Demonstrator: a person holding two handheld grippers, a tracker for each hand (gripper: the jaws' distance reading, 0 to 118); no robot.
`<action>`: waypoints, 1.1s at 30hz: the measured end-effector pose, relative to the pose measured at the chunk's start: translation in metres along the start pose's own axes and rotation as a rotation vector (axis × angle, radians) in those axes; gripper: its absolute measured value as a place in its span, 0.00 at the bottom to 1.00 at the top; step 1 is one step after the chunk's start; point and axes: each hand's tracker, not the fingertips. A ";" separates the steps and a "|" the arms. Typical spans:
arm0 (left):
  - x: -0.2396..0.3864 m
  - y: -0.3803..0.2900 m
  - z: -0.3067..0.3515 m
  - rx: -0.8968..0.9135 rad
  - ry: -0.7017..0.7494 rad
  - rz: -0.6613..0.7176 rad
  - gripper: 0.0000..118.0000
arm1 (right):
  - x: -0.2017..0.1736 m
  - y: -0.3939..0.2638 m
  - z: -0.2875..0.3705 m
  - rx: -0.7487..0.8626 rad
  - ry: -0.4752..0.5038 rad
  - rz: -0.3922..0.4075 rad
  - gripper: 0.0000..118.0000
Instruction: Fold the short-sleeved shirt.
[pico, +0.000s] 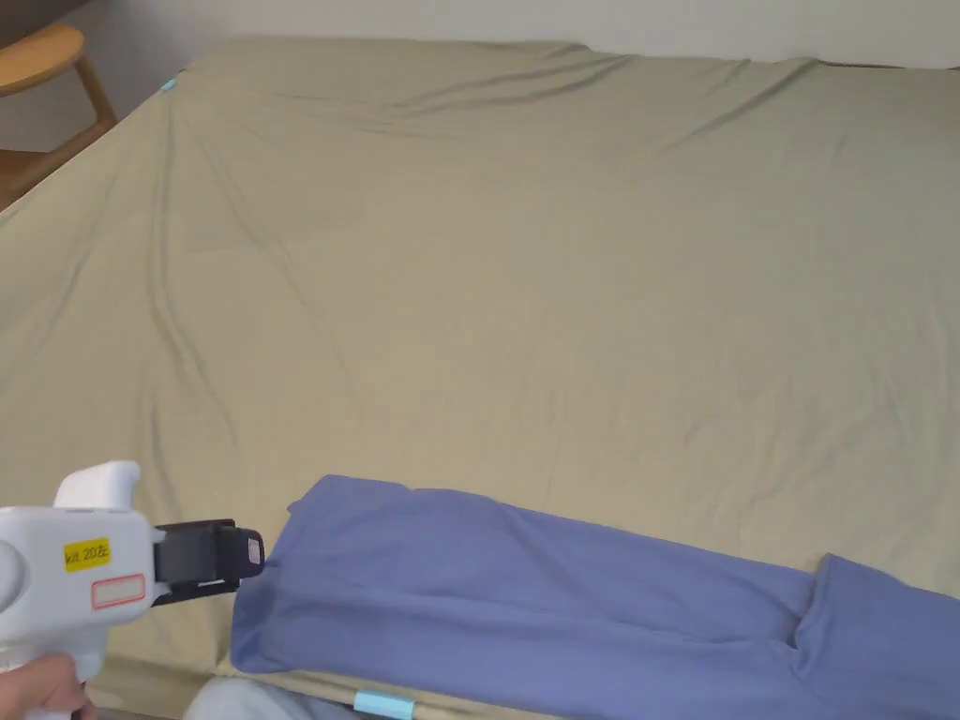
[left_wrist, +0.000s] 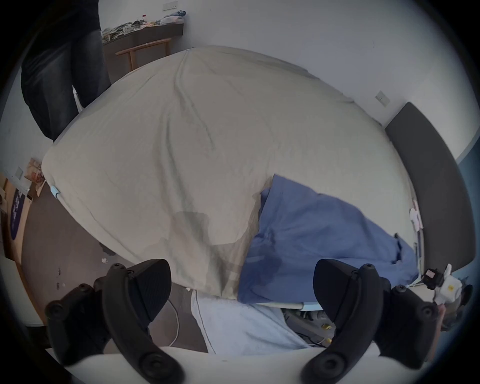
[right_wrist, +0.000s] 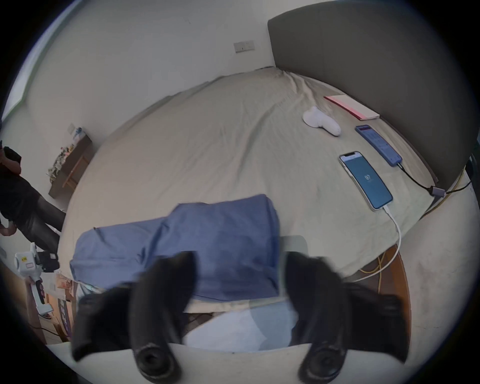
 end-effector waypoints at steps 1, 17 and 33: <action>-0.003 0.004 -0.004 -0.008 -0.041 0.020 0.09 | -0.005 0.001 -0.004 -0.003 0.004 0.004 0.04; -0.033 0.039 -0.081 -0.252 -0.339 0.070 0.94 | -0.047 0.005 -0.018 -0.025 -0.010 -0.002 0.00; -0.062 0.047 -0.162 -0.381 -0.643 0.156 0.27 | -0.059 -0.003 -0.018 -0.054 -0.005 0.015 0.00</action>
